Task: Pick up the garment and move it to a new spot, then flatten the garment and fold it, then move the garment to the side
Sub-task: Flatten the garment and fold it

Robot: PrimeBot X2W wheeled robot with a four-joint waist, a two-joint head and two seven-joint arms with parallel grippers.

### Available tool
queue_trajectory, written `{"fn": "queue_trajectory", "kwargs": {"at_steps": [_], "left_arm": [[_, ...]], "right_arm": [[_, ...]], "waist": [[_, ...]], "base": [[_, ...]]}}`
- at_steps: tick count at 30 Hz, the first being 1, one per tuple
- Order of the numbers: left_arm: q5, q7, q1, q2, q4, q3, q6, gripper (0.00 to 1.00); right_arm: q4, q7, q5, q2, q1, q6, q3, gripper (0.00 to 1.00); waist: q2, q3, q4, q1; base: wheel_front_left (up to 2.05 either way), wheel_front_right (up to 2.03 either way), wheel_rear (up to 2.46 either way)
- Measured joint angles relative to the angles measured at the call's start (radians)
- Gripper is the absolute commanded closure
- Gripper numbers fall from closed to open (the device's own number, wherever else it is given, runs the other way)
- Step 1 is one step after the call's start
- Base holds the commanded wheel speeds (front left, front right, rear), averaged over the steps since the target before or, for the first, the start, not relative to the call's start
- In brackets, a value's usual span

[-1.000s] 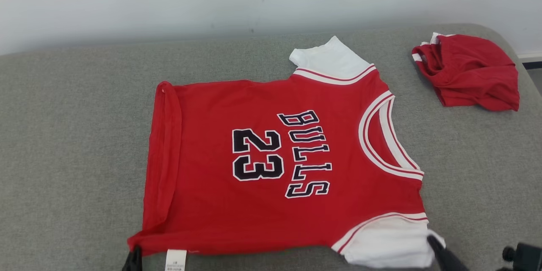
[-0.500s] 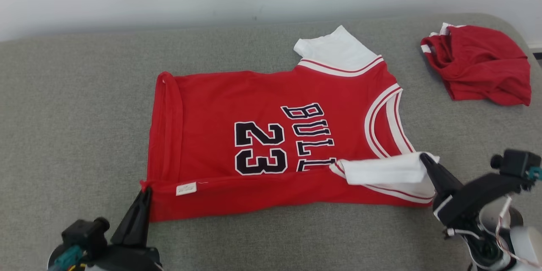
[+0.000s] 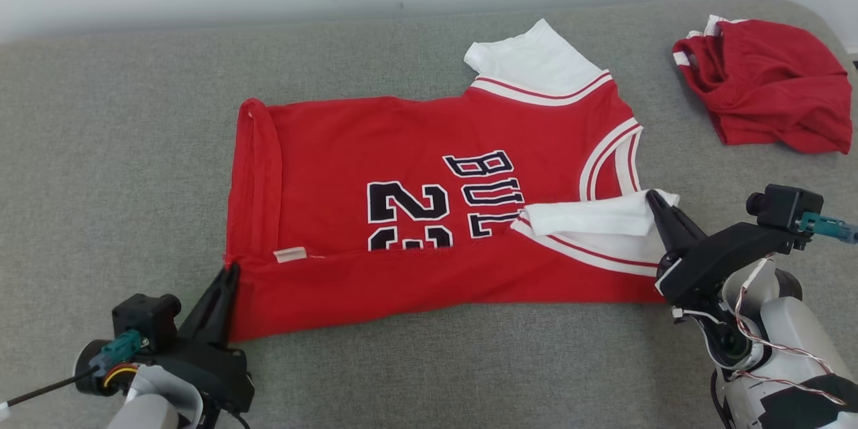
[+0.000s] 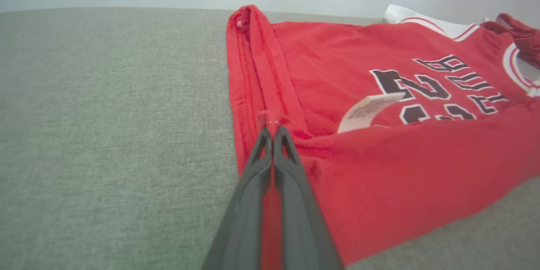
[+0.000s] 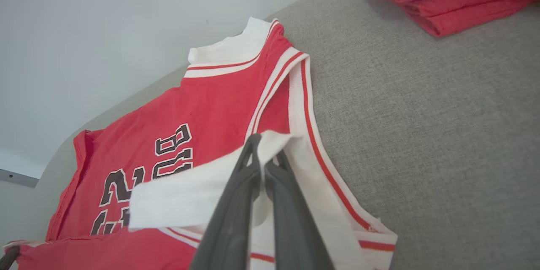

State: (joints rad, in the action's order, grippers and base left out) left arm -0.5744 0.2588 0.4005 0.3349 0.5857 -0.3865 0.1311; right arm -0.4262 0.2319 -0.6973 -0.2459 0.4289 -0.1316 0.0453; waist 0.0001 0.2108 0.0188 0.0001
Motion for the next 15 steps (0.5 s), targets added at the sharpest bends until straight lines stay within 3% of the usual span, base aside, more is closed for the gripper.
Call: {"fn": "queue_trajectory", "kwargs": {"at_steps": [1,2,15], "left_arm": [[0.004,0.001,0.003,0.002,0.011,0.002,0.000,0.61],[0.015,0.001,0.007,0.001,0.008,0.025,0.000,0.00],[0.110,0.004,-0.207,-0.056,-0.135,0.146,0.000,0.00]], "right_arm": [[-0.005,-0.024,-0.003,-0.001,0.002,0.000,0.006,0.00],[-0.008,-0.073,-0.010,-0.007,0.001,0.000,0.012,0.00],[0.051,-0.153,-0.036,-0.091,-0.195,0.000,0.067,0.00]], "waist": [[0.0000,-0.003,-0.001,0.0001],[0.0000,-0.011,-0.003,0.0000],[0.0000,-0.053,-0.006,-0.0002]], "base": [[0.00,0.00,0.00],[0.00,0.00,0.00],[0.00,0.00,0.00]]}}
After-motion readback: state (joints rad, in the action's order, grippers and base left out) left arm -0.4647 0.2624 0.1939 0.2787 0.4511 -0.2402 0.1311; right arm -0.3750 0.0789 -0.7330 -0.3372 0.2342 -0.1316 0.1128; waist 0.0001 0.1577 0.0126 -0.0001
